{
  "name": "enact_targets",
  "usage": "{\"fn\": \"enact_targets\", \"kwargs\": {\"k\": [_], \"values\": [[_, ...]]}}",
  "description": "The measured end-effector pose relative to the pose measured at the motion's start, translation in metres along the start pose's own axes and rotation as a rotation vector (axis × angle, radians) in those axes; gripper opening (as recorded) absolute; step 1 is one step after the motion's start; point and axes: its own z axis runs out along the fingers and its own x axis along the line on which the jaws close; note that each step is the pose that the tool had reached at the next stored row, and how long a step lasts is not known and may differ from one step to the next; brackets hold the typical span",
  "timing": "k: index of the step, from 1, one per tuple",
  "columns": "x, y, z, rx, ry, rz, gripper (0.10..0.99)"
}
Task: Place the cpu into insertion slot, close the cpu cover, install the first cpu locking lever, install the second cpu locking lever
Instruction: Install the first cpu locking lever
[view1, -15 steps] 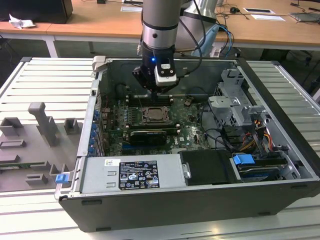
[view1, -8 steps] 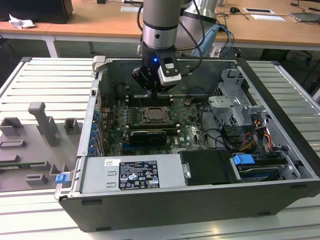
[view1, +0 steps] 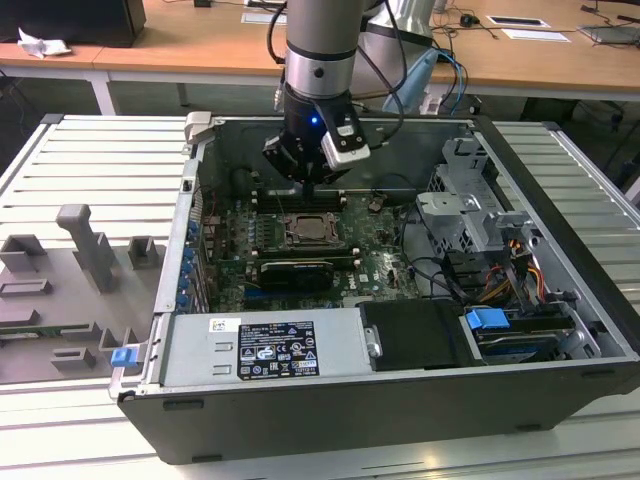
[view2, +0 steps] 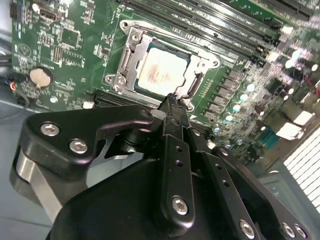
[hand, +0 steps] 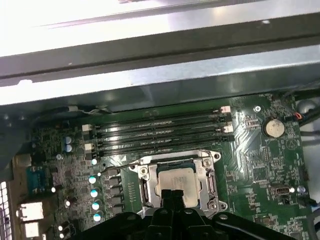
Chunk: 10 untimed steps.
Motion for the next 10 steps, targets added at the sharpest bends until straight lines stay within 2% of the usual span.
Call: {"fn": "enact_targets", "kwargs": {"k": [3, 5, 6, 8, 10], "values": [[0.0000, 0.0000, 0.0001, 0.002, 0.0038, -0.090, 0.106], [0.0014, -0.0002, 0.0003, 0.002, 0.0045, -0.111, 0.106], [0.0047, -0.0006, 0.0004, 0.002, 0.0045, -0.111, 0.106], [0.0187, -0.0020, 0.0007, 0.001, -0.0001, -0.112, 0.106], [0.0274, -0.0030, 0.0009, -0.001, -0.0024, -0.112, 0.106]]}}
